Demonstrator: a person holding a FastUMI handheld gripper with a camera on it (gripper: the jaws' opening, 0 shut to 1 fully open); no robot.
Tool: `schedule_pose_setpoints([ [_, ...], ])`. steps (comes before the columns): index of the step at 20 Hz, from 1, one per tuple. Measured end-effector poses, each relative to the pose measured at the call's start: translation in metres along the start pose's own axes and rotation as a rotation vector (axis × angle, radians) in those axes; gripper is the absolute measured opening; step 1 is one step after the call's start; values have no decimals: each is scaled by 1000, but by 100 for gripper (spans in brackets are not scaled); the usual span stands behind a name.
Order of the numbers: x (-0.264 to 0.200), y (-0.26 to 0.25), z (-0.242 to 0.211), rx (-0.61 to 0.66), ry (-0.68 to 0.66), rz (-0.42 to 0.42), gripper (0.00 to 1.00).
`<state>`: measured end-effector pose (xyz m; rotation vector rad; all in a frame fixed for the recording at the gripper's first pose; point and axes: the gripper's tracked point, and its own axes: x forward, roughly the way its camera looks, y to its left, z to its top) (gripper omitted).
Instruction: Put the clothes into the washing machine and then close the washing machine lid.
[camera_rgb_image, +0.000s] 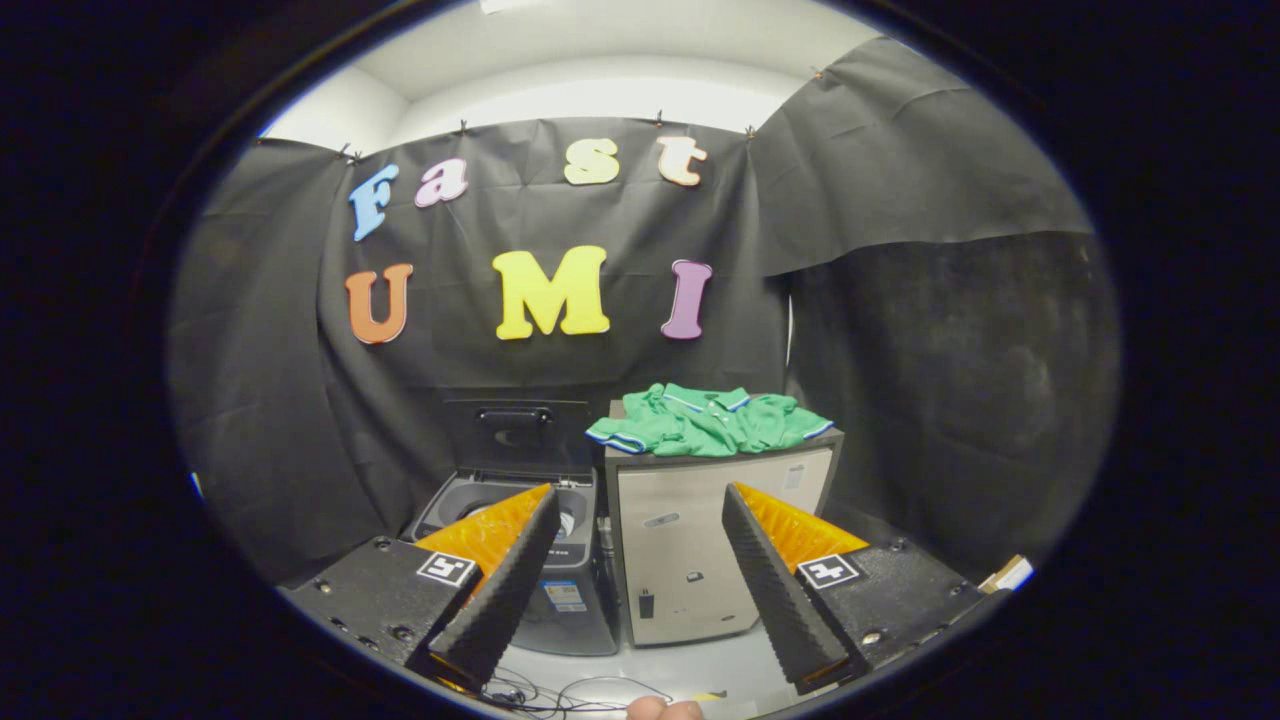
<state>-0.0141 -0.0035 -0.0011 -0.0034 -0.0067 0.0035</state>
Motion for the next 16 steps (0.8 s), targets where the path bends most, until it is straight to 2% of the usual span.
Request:
schedule_pose_setpoints([
  [16,-1,3,3,0,1,2,100],
])
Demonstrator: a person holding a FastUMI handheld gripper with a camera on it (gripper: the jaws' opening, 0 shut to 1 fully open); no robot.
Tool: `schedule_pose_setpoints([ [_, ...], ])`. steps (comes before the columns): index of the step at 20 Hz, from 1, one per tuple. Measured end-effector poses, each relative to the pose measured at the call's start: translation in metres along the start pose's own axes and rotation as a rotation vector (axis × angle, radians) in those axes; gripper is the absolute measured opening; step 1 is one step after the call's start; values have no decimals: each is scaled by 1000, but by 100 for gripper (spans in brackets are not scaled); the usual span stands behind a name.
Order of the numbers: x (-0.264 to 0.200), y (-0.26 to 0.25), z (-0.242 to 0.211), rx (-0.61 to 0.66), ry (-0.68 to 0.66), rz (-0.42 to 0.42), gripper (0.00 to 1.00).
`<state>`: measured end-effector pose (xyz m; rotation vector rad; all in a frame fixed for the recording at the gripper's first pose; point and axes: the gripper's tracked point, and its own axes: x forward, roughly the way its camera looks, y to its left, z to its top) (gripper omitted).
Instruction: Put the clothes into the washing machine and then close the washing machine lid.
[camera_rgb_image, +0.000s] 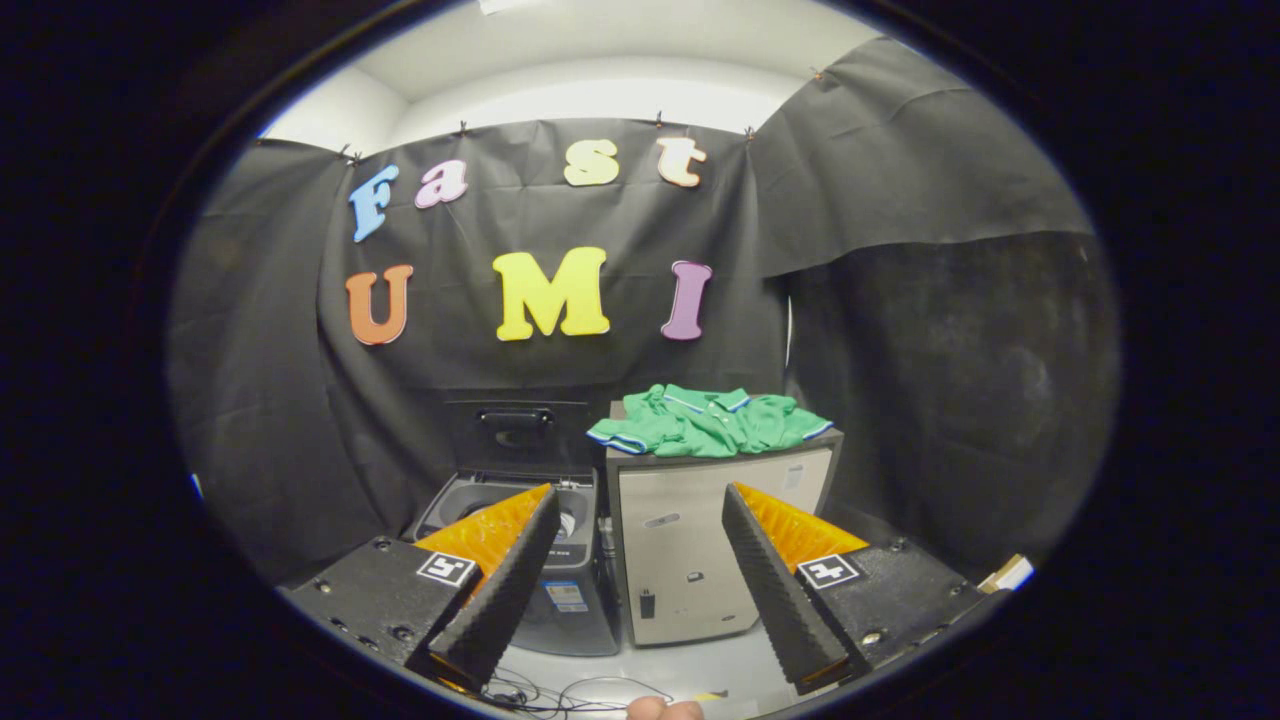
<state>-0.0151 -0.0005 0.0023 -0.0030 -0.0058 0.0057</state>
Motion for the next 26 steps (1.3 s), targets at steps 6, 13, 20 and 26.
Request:
schedule_pose_setpoints([
  [6,8,-2,27,3,-12,-6,100],
  [13,45,-30,70,8,-3,-14,100],
  [20,136,-59,99,-16,48,-7,100],
  [26,236,-87,99,-58,155,-19,100],
])
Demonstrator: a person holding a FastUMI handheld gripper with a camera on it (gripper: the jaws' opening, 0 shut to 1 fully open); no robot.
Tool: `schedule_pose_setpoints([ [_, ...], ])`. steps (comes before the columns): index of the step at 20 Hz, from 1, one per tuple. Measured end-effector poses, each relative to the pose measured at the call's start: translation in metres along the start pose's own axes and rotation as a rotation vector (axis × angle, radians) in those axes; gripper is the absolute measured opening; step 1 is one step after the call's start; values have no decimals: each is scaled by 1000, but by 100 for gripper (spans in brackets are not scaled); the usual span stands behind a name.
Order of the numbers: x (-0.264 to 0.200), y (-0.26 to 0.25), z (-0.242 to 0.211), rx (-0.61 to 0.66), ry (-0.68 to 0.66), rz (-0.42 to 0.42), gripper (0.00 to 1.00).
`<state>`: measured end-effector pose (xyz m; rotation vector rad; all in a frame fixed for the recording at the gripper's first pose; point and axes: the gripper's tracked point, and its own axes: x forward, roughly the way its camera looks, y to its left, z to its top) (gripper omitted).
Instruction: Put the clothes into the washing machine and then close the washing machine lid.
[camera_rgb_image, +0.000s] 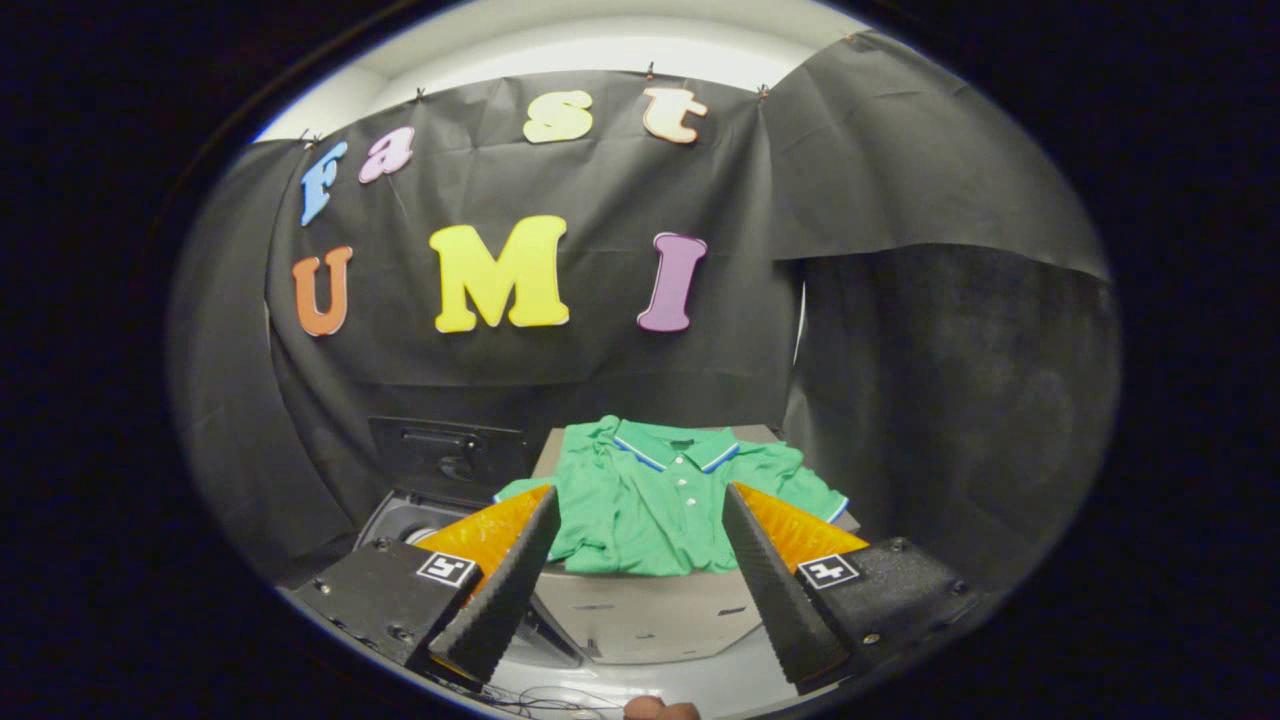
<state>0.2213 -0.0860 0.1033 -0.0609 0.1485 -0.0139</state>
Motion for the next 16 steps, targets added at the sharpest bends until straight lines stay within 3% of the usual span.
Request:
schedule_pose_setpoints([
  [8,111,-10,-20,-62,143,14,100],
  [16,175,-30,-73,-87,277,-20,100],
])
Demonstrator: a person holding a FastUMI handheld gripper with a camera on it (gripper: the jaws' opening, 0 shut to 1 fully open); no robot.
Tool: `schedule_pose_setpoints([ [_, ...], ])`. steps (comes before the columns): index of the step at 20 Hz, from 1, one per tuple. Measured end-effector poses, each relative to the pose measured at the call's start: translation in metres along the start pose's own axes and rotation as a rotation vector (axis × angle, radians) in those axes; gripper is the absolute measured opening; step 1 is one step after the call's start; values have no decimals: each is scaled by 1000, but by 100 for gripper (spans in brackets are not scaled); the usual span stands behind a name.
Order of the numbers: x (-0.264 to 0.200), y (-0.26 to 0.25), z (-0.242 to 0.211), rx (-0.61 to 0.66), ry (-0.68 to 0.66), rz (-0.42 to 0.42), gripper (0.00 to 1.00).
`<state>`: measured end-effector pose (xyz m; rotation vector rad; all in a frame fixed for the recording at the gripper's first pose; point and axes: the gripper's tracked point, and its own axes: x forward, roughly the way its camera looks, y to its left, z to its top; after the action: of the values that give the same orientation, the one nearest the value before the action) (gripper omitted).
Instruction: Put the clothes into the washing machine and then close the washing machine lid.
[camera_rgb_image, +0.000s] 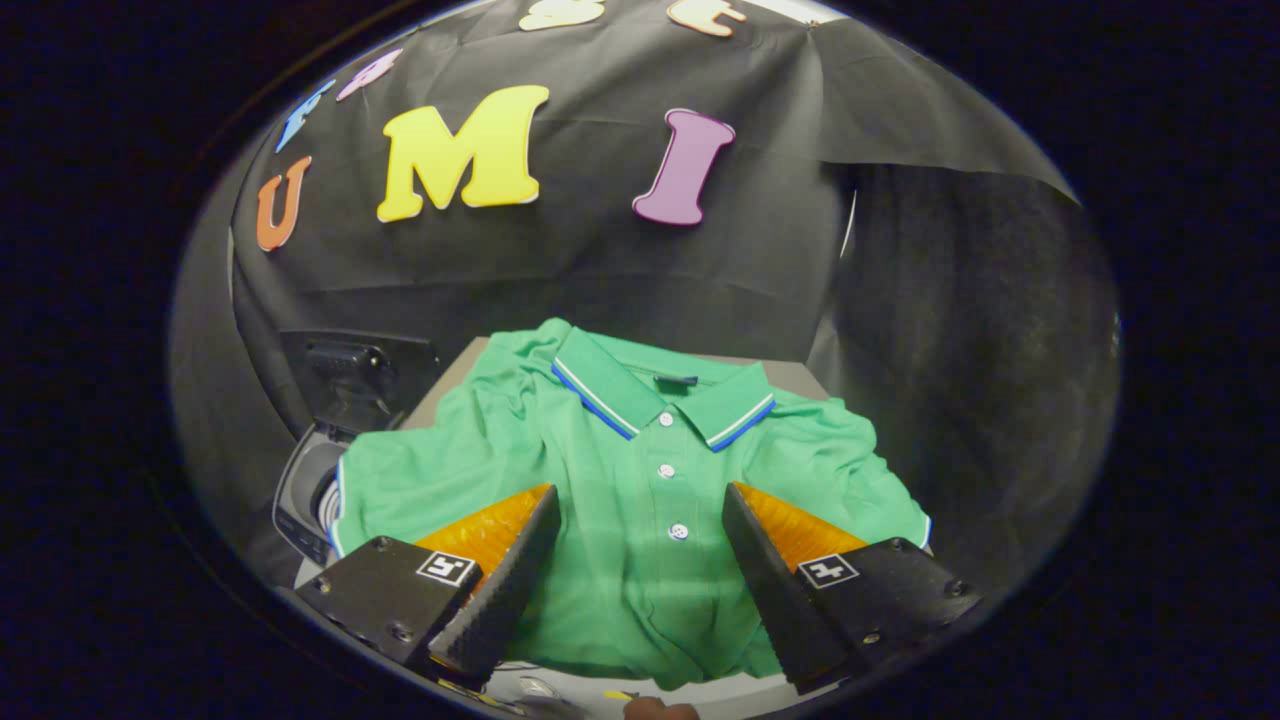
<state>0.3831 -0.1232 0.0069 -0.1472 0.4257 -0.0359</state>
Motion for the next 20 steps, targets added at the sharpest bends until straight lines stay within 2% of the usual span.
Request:
schedule_pose_setpoints([
  [6,10,4,-5,116,-31,58,100],
  [8,11,4,-8,86,-42,58,100],
  [11,10,9,-10,114,11,60,100],
  [12,11,12,-9,110,16,77,94],
  [16,11,14,-4,118,1,96,20],
  [18,11,13,-3,127,23,106,8],
  [20,8,12,-1,113,37,104,7],
])
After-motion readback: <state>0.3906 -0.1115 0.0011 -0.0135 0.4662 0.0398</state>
